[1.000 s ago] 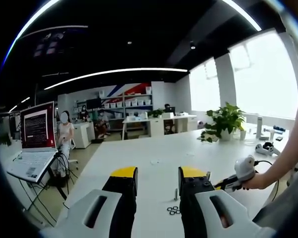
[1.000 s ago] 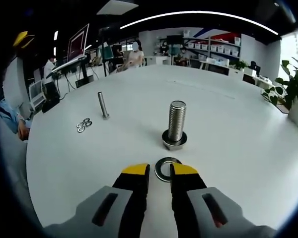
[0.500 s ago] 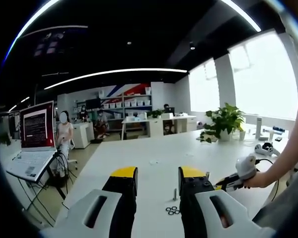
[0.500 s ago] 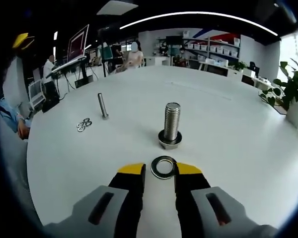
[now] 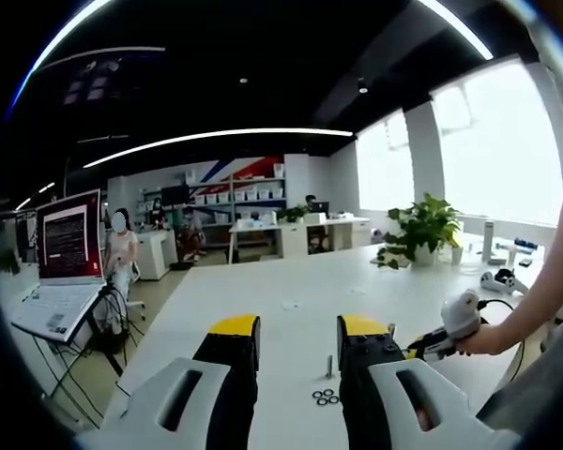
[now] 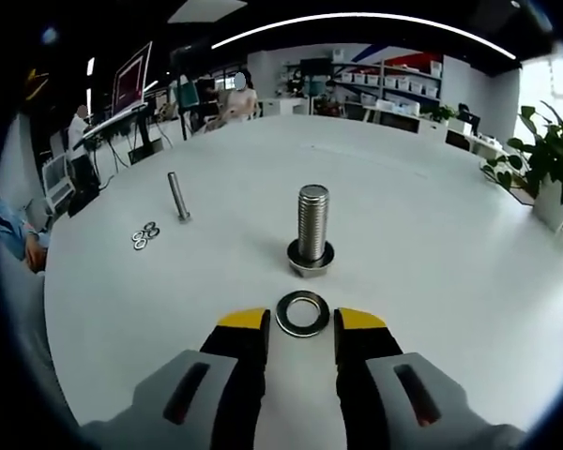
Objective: Place the washer onto the threaded stud by aligning its center hole with the stud, sliding it down to the base, and recovering from edge contact or off-axis alignment until the washer reaches the visible bottom stop.
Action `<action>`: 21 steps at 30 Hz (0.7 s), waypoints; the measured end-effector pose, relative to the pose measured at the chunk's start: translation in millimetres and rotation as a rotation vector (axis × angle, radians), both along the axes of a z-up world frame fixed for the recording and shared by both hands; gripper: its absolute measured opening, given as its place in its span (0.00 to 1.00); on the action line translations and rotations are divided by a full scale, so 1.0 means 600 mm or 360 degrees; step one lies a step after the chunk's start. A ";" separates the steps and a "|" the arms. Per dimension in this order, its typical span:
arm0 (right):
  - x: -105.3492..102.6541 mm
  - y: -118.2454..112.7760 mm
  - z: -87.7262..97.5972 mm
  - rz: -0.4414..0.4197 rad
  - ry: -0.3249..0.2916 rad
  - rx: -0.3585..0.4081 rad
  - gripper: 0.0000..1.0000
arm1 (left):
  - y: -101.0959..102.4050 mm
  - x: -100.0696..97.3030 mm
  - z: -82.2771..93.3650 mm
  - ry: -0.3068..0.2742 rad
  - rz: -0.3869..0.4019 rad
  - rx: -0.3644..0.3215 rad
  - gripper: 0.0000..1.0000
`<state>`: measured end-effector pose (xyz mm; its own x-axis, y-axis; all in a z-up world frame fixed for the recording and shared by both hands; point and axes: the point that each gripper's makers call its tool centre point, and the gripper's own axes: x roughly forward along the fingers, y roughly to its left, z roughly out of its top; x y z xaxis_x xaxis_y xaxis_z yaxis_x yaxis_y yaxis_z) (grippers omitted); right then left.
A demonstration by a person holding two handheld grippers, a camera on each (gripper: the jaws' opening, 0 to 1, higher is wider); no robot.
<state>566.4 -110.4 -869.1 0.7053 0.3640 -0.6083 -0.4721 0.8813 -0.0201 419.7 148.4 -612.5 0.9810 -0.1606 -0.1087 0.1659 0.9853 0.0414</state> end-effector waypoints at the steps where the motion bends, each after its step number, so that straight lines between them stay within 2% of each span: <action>1: 0.001 0.001 0.000 -0.0004 0.0000 0.0000 0.29 | 0.000 0.000 0.000 0.0002 0.0002 -0.0006 0.31; 7: 0.006 0.006 0.000 0.0008 0.0010 -0.0028 0.27 | 0.001 0.001 -0.005 0.0009 0.0004 -0.0009 0.31; 21: 0.005 0.006 0.001 0.0024 -0.0001 -0.0007 0.23 | 0.002 0.005 -0.007 0.0012 0.0005 -0.0013 0.31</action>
